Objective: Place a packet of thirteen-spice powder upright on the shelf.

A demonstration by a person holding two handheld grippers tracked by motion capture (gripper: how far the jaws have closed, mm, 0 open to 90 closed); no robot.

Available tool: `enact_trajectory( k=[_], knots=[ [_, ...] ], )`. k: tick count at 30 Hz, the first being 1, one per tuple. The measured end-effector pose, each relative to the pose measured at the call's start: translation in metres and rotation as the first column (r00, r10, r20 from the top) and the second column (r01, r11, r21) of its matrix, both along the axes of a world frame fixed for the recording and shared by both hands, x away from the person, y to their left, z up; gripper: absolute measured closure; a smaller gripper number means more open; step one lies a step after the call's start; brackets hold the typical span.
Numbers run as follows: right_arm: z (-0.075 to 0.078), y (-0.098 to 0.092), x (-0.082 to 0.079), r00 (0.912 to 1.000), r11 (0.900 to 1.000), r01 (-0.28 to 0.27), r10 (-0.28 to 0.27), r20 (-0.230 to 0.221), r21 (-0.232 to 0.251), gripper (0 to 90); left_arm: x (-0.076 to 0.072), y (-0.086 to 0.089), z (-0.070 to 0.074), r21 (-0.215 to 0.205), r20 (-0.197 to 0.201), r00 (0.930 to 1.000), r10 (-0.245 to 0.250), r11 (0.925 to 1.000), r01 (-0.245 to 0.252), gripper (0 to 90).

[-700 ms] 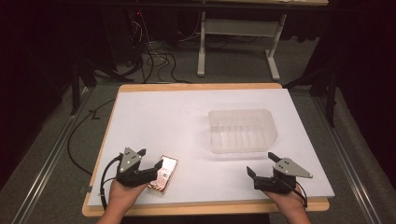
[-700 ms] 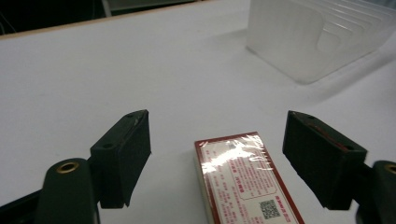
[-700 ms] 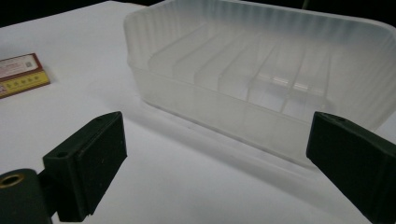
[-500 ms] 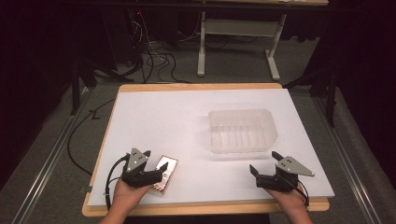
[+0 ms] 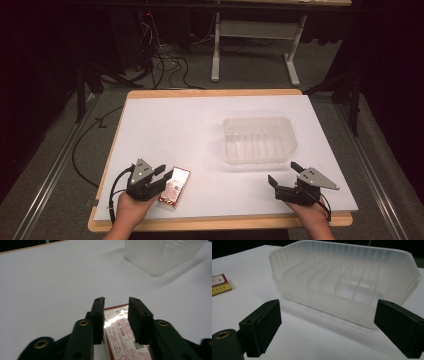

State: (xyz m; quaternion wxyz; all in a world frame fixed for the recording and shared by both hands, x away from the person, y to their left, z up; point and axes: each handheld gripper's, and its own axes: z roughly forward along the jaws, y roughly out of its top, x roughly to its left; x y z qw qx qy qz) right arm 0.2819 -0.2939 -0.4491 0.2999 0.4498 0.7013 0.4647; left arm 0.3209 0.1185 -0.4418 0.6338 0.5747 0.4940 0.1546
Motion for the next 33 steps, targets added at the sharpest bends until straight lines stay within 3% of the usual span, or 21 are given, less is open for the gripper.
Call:
enact_trajectory(
  k=[4,8,10,11,12,13,14,15,16,20,24,28,33],
  knots=[
    [-0.001,-0.001,0.001,0.9999,1.000,-0.007,0.007,-0.011,0.004,9.3,-0.013,-0.014,-0.001,0.032,-0.030,0.9952,-0.093,0.9951,0.094,82.4],
    [-0.002,-0.003,0.001,0.9999,1.000,-0.003,0.003,-0.010,0.009,10.2,-0.032,-0.028,-0.015,0.071,-0.134,0.9765,-0.169,0.9813,0.179,90.0],
    [-0.002,-0.004,0.000,0.9999,1.000,-0.003,0.003,-0.013,0.013,10.6,-0.042,-0.035,-0.018,0.091,-0.155,0.9687,-0.194,0.9736,0.209,90.0],
    [-0.002,-0.004,0.000,0.9999,1.000,-0.001,0.001,-0.012,0.016,10.8,-0.042,-0.035,-0.018,0.091,-0.155,0.9687,-0.194,0.9736,0.209,90.0],
    [-0.002,-0.004,0.001,0.9999,1.000,0.003,-0.002,-0.013,0.021,10.9,-0.046,-0.038,-0.020,0.107,-0.161,0.9658,-0.203,0.9692,0.222,90.0],
    [-0.002,-0.004,0.001,0.9999,1.000,0.005,-0.005,-0.016,0.025,11.1,-0.054,-0.044,-0.027,0.154,-0.176,0.9606,-0.215,0.9577,0.243,90.0],
    [-0.002,-0.005,0.002,0.9999,1.000,0.006,-0.005,-0.015,0.026,11.3,-0.055,-0.045,-0.031,0.183,-0.183,0.9592,-0.215,0.9511,0.248,90.0],
    [-0.002,-0.004,0.002,0.9998,1.000,0.008,-0.007,-0.017,0.026,11.9,-0.056,-0.045,-0.033,0.206,-0.188,0.9593,-0.211,0.9464,0.248,90.0],
    [-0.002,-0.004,0.002,0.9999,1.000,0.006,-0.006,-0.016,0.027,12.1,-0.054,-0.044,-0.036,0.224,-0.189,0.9631,-0.192,0.9464,0.232,90.0],
    [-0.001,-0.003,0.001,0.9999,1.000,0.008,-0.007,-0.009,0.022,12.9,-0.042,-0.034,-0.038,0.237,-0.187,0.9741,-0.128,0.9565,0.171,90.0],
    [-0.001,-0.003,0.001,0.9999,1.000,0.005,-0.004,-0.016,0.020,13.8,-0.024,-0.024,-0.041,0.264,-0.157,0.9861,-0.054,0.9599,0.094,90.0],
    [-0.002,-0.002,0.002,0.9998,1.000,0.004,-0.003,-0.019,0.023,13.9,-0.003,-0.017,-0.043,0.258,-0.142,0.9899,0.003,0.9655,0.034,90.0],
    [-0.002,-0.001,0.002,0.9998,1.000,0.003,-0.003,-0.020,0.017,14.2,0.002,-0.017,-0.043,0.256,-0.133,0.9910,0.015,0.9664,0.020,90.0]
  ],
)
